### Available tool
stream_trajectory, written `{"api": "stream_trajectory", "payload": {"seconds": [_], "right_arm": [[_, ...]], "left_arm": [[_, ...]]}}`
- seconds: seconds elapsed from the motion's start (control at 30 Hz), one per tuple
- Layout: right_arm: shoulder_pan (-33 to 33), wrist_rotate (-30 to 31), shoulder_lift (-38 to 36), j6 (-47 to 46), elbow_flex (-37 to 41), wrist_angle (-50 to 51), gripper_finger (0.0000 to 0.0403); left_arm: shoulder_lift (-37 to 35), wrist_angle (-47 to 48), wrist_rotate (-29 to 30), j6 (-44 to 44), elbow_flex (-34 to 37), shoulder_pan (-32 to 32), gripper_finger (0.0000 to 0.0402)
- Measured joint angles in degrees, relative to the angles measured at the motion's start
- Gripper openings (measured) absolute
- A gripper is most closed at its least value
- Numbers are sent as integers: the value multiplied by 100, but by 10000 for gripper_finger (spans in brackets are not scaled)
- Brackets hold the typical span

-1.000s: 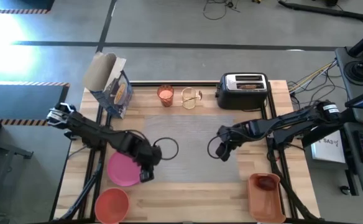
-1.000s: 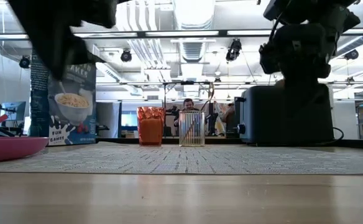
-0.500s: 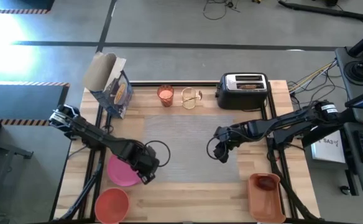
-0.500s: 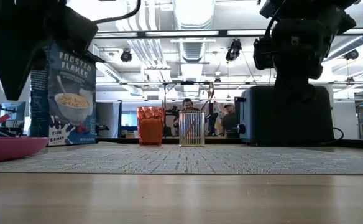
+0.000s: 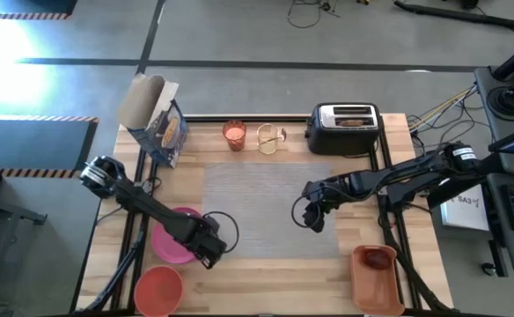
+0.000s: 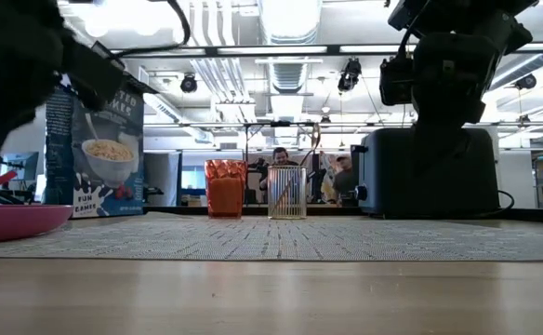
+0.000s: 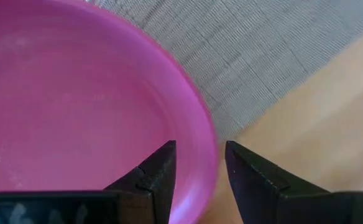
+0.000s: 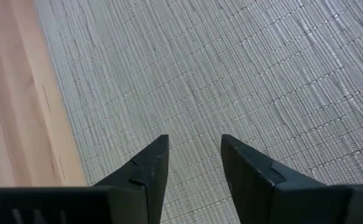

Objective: Arrange a breakfast setting
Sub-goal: Put the pink plate on the gray placemat

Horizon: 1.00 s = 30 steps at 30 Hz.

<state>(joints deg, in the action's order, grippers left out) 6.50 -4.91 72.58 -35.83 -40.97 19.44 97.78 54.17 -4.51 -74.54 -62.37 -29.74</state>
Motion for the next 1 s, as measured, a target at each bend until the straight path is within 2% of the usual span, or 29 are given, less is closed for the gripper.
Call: {"api": "stream_trajectory", "payload": {"seconds": [0.27, 0.53, 1.0], "right_arm": [[0, 1, 0, -4, 2, 2, 137], [0, 2, -2, 53, 2, 4, 137], [-2, 7, -2, 285, 4, 7, 137]], "left_arm": [[406, -17, 252, 13, -63, -24, 123], [461, -19, 257, 27, -63, -51, 117], [461, -139, 194, -17, -72, -61, 17]]}}
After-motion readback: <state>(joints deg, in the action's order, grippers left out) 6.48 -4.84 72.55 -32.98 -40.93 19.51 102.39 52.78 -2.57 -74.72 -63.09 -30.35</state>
